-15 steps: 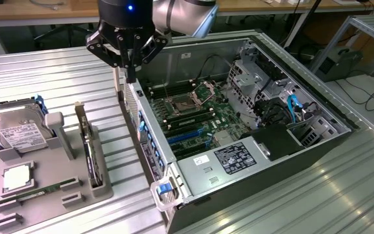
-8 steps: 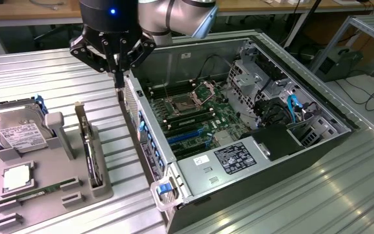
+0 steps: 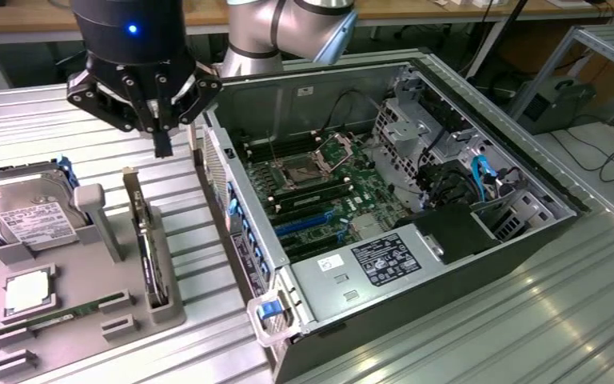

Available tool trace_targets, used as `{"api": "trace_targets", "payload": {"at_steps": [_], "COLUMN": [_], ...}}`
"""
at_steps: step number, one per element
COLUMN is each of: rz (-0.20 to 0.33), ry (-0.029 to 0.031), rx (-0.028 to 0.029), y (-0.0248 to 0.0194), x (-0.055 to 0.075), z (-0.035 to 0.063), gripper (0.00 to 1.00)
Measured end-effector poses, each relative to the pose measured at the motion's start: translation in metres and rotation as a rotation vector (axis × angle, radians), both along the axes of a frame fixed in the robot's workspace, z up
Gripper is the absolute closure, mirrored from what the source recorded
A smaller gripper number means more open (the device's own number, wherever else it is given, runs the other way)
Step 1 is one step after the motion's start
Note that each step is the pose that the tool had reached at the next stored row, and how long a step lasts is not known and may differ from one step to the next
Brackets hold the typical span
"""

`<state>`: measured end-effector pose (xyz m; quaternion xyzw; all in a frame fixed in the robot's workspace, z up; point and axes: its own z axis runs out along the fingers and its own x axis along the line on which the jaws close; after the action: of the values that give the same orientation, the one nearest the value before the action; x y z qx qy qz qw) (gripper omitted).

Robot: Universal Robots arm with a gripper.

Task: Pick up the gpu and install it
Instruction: 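Reach for the gpu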

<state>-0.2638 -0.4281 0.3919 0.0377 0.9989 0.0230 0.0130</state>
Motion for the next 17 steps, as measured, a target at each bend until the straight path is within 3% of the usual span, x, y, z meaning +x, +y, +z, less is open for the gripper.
{"api": "trace_targets", "payload": {"at_steps": [5, 17], "rz": [0.0, 0.001], "ry": [0.0, -0.0001], "rx": [0.0005, 0.0026], "y": [-0.0042, -0.0097], "x": [-0.022, -0.057], "z": [-0.0004, -0.0011], "gripper": [0.89, 0.89]}}
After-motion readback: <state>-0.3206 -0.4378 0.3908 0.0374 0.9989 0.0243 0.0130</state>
